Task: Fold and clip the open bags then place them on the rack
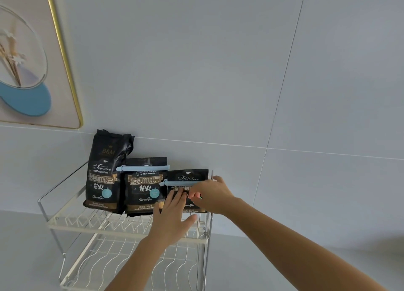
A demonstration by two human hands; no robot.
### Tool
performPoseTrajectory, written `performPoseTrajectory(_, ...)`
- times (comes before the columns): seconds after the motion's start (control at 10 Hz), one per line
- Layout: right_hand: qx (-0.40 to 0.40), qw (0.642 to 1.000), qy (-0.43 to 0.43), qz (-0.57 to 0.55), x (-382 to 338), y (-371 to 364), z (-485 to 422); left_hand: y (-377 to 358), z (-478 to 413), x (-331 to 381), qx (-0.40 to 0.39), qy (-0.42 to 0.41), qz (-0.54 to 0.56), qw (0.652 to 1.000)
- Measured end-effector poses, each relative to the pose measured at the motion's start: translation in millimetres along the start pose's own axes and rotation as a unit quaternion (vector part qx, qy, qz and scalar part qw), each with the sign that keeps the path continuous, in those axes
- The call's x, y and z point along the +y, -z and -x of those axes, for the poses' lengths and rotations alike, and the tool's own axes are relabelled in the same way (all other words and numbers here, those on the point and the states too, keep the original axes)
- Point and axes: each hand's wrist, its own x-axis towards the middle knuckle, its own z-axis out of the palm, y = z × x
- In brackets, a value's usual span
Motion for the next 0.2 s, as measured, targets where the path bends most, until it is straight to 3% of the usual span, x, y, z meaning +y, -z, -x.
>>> performPoseTrajectory(0.1,0.028,0.999,0.010,-0.024,1,3,9,9,7,-1,0.009,0.003,0.024,1.000)
performPoseTrajectory(0.2,0.118,0.993,0.015,-0.002,1,13,17,31,12,5,0.050,-0.010,0.011,0.999)
